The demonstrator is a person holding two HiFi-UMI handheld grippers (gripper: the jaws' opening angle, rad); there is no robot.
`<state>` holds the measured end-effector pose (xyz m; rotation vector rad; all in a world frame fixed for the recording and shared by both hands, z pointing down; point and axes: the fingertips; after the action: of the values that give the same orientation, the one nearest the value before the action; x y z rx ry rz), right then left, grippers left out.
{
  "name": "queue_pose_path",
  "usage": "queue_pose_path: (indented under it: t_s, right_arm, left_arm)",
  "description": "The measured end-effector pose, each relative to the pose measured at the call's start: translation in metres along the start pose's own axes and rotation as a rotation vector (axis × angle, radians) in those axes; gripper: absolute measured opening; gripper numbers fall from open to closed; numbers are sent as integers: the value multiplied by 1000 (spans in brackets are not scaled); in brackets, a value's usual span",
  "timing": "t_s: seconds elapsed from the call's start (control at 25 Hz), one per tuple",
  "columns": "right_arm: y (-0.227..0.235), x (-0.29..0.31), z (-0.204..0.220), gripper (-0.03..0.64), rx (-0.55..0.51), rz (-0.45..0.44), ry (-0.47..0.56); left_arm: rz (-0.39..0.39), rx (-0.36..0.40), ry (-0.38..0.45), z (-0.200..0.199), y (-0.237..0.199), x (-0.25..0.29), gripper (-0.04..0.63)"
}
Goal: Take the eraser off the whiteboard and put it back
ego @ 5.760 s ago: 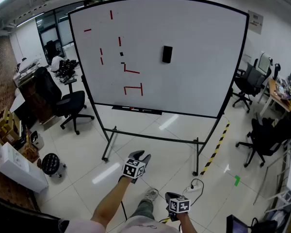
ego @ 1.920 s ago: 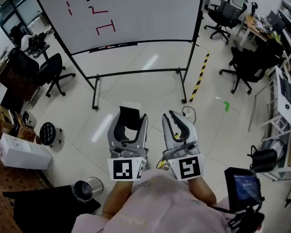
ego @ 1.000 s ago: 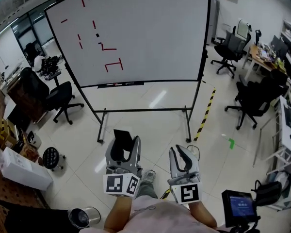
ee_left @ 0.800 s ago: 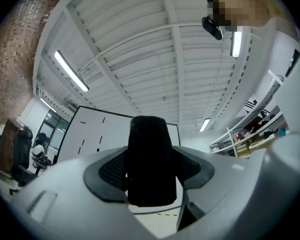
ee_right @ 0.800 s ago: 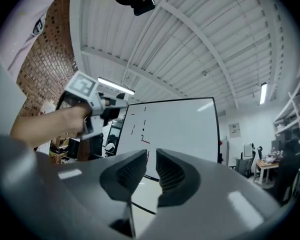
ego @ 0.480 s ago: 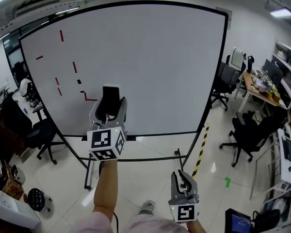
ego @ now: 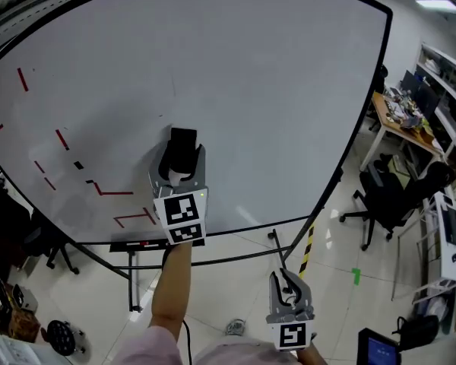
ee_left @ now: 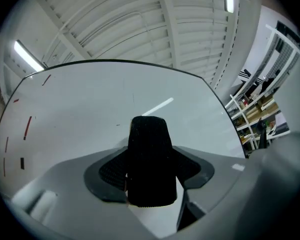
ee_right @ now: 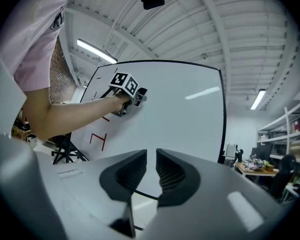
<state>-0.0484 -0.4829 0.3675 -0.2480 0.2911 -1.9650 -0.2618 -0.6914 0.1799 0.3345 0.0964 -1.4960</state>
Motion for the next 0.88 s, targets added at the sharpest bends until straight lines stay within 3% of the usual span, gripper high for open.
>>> queue_pose_path:
  t_s: [0.16, 0.36, 0.48, 0.76, 0.88]
  right_arm:
    - [-4, 22, 7, 49, 3, -22, -10]
    - [-12, 37, 17, 50, 24, -68, -41]
    - [-14, 42, 19, 51, 41, -80, -47]
    - [-18, 46, 18, 49, 37, -99, -55]
    - [-4, 53, -4, 49, 71, -104, -11]
  left_arm:
    - [-2, 23, 3, 23, 0, 15, 270]
    - [-30, 88, 76, 28, 0, 16, 272]
    - [-24, 78, 101, 28, 1, 15, 272]
    - [12, 16, 35, 29, -1, 15, 272]
    - [1, 58, 25, 30, 0, 15, 272]
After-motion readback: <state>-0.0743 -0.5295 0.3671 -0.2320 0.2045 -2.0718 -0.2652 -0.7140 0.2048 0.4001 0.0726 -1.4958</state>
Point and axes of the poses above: the fingertips, and each gripper's own axes: x forward along the fingers, y to its right, z out of its underside, and after that the axes turned 4 degrees about -x, right-handed
